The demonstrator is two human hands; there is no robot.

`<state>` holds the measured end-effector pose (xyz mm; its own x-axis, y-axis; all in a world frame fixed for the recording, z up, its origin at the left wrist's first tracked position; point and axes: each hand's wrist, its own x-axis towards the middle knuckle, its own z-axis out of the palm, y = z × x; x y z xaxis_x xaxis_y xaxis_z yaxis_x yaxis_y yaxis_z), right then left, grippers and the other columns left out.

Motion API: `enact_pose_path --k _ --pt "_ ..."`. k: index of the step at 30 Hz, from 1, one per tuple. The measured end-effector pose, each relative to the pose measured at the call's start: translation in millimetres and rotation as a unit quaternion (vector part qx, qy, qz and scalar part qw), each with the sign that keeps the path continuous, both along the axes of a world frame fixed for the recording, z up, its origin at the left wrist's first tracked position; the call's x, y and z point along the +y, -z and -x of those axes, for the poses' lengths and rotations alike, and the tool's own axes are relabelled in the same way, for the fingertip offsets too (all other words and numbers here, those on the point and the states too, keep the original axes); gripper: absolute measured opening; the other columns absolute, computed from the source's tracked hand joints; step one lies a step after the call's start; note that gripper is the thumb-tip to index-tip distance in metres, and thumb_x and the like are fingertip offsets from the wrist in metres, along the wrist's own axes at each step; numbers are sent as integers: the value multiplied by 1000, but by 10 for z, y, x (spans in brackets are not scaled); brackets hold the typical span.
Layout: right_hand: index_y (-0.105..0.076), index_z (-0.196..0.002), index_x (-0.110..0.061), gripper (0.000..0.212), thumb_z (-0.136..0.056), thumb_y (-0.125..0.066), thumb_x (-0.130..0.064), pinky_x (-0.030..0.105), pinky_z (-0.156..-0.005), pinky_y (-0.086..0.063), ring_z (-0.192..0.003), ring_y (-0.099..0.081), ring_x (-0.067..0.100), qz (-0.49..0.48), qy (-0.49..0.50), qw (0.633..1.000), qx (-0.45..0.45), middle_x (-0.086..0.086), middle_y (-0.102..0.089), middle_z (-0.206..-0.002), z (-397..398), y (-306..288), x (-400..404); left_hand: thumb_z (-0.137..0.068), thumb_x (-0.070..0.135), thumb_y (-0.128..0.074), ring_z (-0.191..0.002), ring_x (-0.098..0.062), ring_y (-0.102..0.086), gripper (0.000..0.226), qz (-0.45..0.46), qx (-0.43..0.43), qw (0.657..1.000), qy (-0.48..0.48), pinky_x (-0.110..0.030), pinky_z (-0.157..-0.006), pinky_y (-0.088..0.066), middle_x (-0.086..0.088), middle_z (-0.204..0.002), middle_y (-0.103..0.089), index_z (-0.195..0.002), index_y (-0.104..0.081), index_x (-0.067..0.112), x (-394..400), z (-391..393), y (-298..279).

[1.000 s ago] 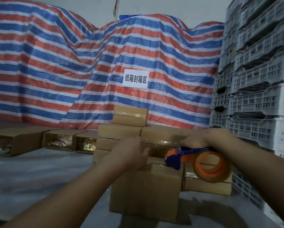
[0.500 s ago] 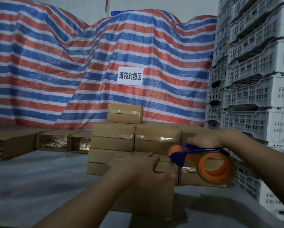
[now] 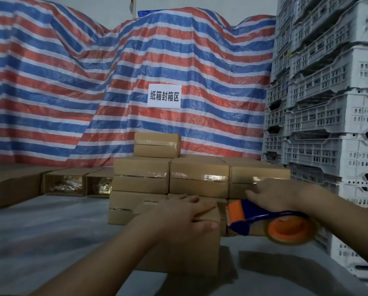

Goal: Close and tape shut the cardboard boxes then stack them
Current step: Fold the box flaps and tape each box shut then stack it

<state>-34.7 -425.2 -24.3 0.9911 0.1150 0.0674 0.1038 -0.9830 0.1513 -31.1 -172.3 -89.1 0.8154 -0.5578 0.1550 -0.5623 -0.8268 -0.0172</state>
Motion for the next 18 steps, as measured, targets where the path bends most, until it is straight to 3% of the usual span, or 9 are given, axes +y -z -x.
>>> enact_pose_path --k 2,5,6,10,12,14,16,18 --pt "-60 -90 -21 42 -105 -32 -49 31 -66 -40 -77 -55 13 109 -1 994 -17 -1 -60 -86 23 63 188 -91 75 -29 -149 -23 -10 62 11 -6 1000 -5 -53 -114 -16 10 -164 -10 -147 -9 58 -11 9 9" --pt "-60 -90 -18 25 -100 -46 -36 31 -53 -33 -69 -51 19 379 17 925 -36 1 -56 -86 -20 371 383 -90 76 -28 -149 -22 -9 62 5 -3 1000 -4 -54 -114 -15 12 -164 -8 -147 -7 59 5 -49 12" --pt "-61 -90 -17 24 -100 -45 -33 31 -53 -33 -71 -51 21 389 14 920 -45 2 -58 -88 -36 421 347 -90 76 -27 -149 -22 -9 62 4 -8 1000 -2 -54 -114 -15 12 -164 -7 -146 -6 59 11 -33 4" --pt "-59 -84 -20 38 -106 -34 -36 31 -59 -44 -65 -51 17 280 6 943 -182 -1 -56 -79 -67 365 -36 -90 77 -26 -149 -21 -9 64 6 -19 1000 -3 -54 -115 -16 11 -164 -8 -147 -4 57 19 -53 25" --pt "-64 -98 -23 40 -108 -29 -40 32 -61 -52 -64 -54 16 215 31 947 -235 -2 -58 -78 -59 466 -184 -90 76 -26 -149 -21 -11 65 7 -18 1000 -5 -53 -115 -16 11 -164 -10 -148 -6 55 1 -38 23" --pt "-66 -111 -29 44 -108 -24 -43 30 -48 -44 -57 -49 13 183 33 954 -235 -5 -57 -73 -113 685 -245 -91 75 -28 -149 -20 -12 65 9 -21 1000 -4 -53 -115 -16 10 -163 -11 -149 -8 53 1 -38 20" --pt "-70 -96 -28 56 -106 -21 -51 27 -46 -37 -53 -49 10 123 62 958 -253 -7 -55 -64 -102 833 -247 -91 74 -29 -148 -20 -14 65 14 -24 1000 -2 -52 -115 -17 10 -163 -12 -150 -10 52 -8 -16 13" --pt "-67 -100 -24 53 -106 -22 -53 26 -47 -40 -56 -52 12 107 63 955 -270 -7 -49 -64 -93 993 -277 -92 73 -30 -148 -19 -15 65 20 -30 999 3 -52 -115 -17 11 -163 -13 -150 -11 51 -7 1 8"
